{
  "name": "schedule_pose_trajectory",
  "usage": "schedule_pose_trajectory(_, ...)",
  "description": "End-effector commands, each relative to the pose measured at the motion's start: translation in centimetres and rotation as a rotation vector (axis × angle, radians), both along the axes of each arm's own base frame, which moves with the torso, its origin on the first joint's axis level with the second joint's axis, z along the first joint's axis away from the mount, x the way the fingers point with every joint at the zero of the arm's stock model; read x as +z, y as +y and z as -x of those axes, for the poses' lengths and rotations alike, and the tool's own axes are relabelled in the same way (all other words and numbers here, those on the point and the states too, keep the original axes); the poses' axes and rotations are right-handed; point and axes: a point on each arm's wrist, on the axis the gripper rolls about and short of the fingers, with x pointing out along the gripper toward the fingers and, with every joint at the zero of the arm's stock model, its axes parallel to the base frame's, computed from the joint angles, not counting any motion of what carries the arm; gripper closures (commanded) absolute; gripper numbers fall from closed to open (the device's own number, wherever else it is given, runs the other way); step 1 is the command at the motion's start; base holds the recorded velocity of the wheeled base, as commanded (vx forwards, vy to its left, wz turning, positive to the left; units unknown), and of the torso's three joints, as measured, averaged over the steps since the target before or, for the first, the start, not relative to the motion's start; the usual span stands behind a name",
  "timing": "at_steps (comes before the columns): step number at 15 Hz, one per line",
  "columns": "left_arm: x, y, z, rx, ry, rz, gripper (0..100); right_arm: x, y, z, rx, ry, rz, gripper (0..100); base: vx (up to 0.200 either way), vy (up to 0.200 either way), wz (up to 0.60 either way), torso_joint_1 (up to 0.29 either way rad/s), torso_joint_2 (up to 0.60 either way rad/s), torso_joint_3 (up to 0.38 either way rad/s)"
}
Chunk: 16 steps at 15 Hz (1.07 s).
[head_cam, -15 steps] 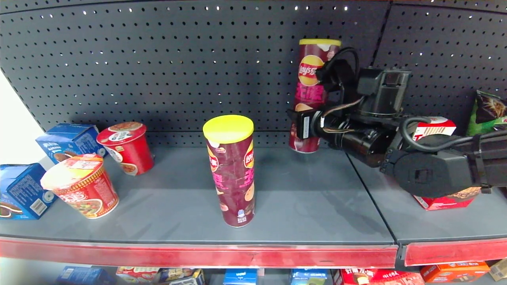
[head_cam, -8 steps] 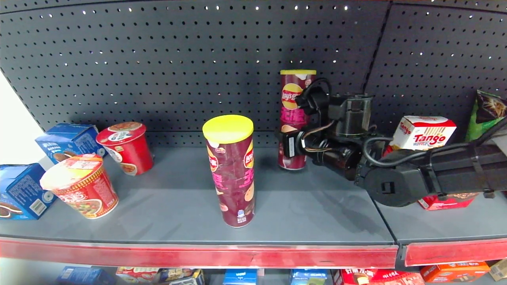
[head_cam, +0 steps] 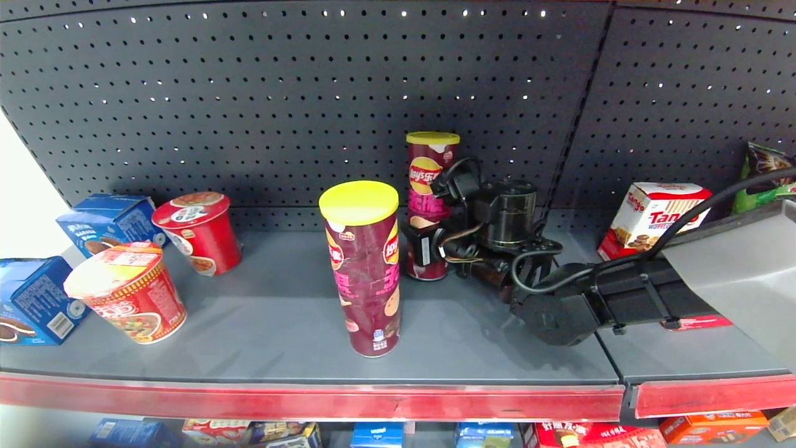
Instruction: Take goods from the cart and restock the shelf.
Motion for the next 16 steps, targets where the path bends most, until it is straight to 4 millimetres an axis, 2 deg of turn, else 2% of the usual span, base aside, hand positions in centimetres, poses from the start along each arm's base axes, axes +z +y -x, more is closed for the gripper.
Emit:
schedule_pose_trajectory(1, 0.0, 0.0, -0.1, -0.004, 0.003, 0.001, 0, -1.7, 1.2, -0.5, 0.008, 0.023, 0.021, 100, 0.0, 0.0, 0.0, 0.0, 0.0, 0.0)
schedule_pose_trajectory(6, -0.1, 0.0, -0.1, -0.008, 0.005, 0.003, 0, -3.1, 2.2, -1.3, -0.018, 0.02, 0.045, 100, 0.0, 0.0, 0.0, 0.0, 0.0, 0.0)
schedule_pose_trajectory(9, -0.1, 0.0, -0.1, -0.008, 0.008, 0.005, 0, -2.4, 2.9, -1.2, -0.038, -0.001, 0.037, 100, 0.0, 0.0, 0.0, 0.0, 0.0, 0.0)
schedule_pose_trajectory(16, -0.2, 0.0, -0.1, -0.008, 0.009, 0.005, 0, -3.0, 3.0, -1.4, -0.055, 0.0, 0.051, 100, 0.0, 0.0, 0.0, 0.0, 0.0, 0.0)
